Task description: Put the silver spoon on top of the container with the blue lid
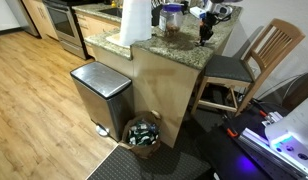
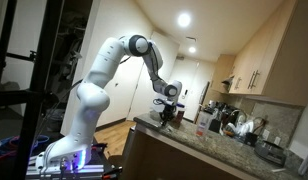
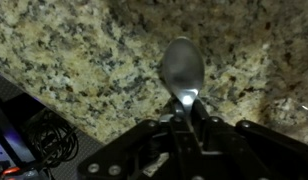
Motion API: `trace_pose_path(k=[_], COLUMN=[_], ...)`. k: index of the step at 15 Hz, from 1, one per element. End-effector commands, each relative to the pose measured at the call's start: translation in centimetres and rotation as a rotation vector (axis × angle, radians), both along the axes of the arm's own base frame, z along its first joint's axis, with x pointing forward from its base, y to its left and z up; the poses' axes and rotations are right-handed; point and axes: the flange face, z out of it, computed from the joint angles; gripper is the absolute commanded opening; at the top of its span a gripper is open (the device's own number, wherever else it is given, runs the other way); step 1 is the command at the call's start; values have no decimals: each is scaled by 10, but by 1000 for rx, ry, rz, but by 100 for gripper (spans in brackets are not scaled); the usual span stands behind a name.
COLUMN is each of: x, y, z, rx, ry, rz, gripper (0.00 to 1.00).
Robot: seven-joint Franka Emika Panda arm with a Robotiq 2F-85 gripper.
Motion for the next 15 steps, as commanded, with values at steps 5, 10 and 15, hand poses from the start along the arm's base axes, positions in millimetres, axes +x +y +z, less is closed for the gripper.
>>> trace_pose_path(k=[5, 10, 15], x=[-14, -53, -51], y=[-20, -14, -13], z=[58, 127, 133], rx=[-103, -28, -52], ry=[27, 70, 55], rz=[-29, 166, 137], gripper=[0, 0, 0])
